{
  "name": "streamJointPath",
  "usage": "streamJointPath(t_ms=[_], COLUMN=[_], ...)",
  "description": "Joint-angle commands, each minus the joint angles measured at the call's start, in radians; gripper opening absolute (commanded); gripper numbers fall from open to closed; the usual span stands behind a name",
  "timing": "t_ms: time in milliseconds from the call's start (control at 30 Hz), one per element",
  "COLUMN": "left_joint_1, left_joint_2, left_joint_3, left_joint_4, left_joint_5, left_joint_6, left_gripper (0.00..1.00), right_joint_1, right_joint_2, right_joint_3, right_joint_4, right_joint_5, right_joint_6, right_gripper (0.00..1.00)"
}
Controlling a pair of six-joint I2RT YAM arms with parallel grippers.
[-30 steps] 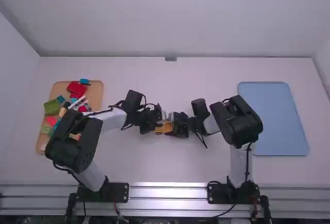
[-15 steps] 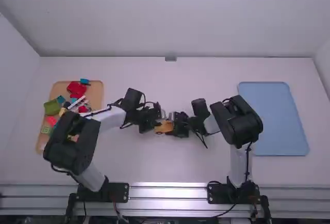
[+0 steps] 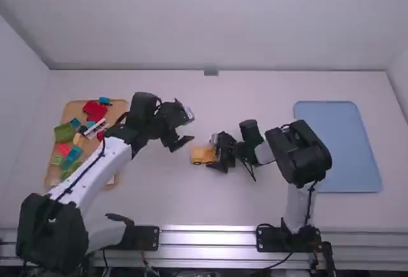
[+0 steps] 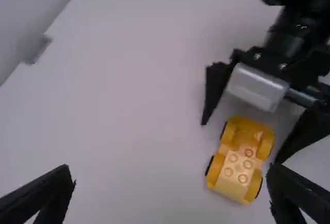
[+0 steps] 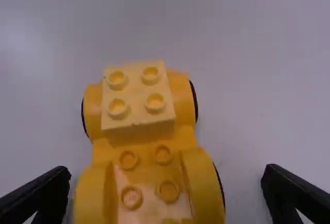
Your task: Assemble lego blocks to make yellow taxi
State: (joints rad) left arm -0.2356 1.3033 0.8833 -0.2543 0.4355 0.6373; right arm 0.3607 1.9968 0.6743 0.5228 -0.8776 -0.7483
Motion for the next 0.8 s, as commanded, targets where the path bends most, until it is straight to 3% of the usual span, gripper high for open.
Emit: streamJointPath(t_ms=[0, 167, 333, 467, 600, 667, 767], left_joint_1=[0.007, 0.01, 0.012, 0.011, 0.006, 0.007, 0.008], left_joint_2=[-0.045, -0.075, -0.075, -0.077, -0.104, -0.14, -0.183], left_joint_3=[0.006, 0.006, 0.006, 0.021, 0.071, 0.099, 0.103], left_joint_4=[0.0, -0.042, -0.04, -0.02, -0.123, -0.192, -0.229], left_joint_5=[-0.119, -0.193, -0.195, -0.316, -0.555, -0.695, -0.772], left_joint_6=[-0.175, -0.322, -0.365, -0.603, -0.779, -0.927, -0.963], left_gripper=[0.99, 0.99, 0.99, 0.99, 0.99, 0.99, 0.99], right_joint_1=[-0.021, -0.057, -0.073, -0.06, -0.034, -0.03, -0.035], right_joint_2=[-0.141, -0.389, -0.575, -0.642, -0.667, -0.666, -0.657], right_joint_3=[-0.002, 0.002, 0.001, 0.001, 0.0, -0.001, -0.002], right_joint_4=[-0.066, -0.288, -0.347, -0.337, -0.268, -0.247, -0.201], right_joint_5=[0.014, 0.042, 0.041, 0.041, 0.05, 0.101, 0.093], right_joint_6=[-0.023, -0.085, -0.094, -0.094, -0.098, -0.017, 0.122], right_gripper=[0.99, 0.99, 0.99, 0.99, 0.99, 0.99, 0.99])
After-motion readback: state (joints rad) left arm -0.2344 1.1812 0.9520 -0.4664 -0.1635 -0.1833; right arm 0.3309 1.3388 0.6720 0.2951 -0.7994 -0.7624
